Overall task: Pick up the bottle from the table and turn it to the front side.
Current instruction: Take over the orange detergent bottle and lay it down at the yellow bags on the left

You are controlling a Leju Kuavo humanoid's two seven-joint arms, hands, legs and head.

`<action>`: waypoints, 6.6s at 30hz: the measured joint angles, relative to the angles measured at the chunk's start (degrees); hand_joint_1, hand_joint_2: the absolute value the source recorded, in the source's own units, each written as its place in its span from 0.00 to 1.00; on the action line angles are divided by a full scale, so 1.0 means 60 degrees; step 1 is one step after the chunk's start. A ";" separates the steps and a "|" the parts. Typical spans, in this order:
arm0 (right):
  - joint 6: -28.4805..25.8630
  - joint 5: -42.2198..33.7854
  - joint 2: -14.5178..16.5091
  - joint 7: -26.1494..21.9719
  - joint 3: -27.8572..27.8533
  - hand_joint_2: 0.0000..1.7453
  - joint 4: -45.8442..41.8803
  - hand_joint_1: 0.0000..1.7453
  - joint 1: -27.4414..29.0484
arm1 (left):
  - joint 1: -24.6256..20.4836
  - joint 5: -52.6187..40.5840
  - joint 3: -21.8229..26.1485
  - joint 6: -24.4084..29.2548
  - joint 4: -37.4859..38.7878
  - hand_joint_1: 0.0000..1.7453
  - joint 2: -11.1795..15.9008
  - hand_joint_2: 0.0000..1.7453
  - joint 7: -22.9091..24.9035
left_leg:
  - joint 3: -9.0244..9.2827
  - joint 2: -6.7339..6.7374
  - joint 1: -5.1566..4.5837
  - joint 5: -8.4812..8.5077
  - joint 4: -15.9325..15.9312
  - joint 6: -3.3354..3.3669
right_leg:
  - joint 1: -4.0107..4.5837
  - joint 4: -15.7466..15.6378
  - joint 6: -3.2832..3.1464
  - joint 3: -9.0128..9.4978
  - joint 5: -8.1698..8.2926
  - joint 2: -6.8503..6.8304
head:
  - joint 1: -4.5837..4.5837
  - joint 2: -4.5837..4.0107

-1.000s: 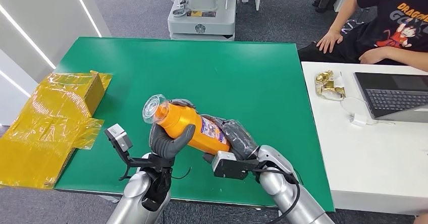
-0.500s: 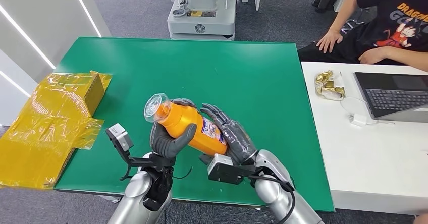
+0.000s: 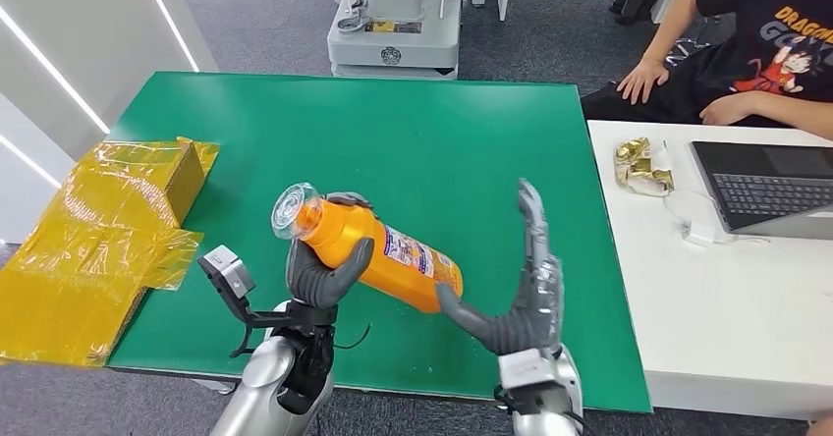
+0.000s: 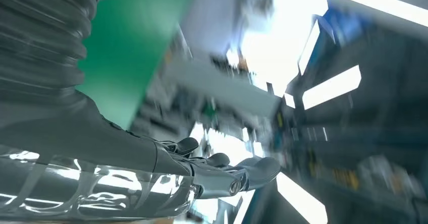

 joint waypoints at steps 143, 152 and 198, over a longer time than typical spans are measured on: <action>-0.1137 -0.1351 0.0083 -0.0469 -0.0556 1.00 -0.3572 0.00 0.3106 | -0.4304 -1.2409 -0.2460 0.0865 0.7853 1.00 0.8052 1.00 0.0268 | 0.0016 0.0029 0.0039 0.0040 -0.0019 -0.0067 | 0.0024 0.0024 -0.0055 -0.0014 0.0015 0.0040 | 0.0005 0.0000; -0.1065 -0.1742 0.0039 -0.0521 -0.0423 1.00 -0.3445 0.00 0.3055 | -0.4761 -1.2702 -0.2468 0.0659 0.8269 1.00 0.7504 1.00 0.0098 | 0.0017 0.0029 0.0039 0.0043 -0.0017 -0.0069 | 0.0024 0.0024 -0.0061 -0.0011 0.0025 0.0041 | 0.0005 0.0000; -0.0237 -0.0731 0.0631 0.0033 -0.0786 1.00 -0.3922 0.00 0.3245 | -0.5585 -1.2934 -0.2575 0.0911 0.9499 0.00 0.6310 1.00 0.0250 | 0.0031 0.0021 0.0037 0.0063 -0.0019 -0.0069 | 0.0023 0.0029 -0.0076 0.0007 0.0037 0.0028 | 0.0005 0.0000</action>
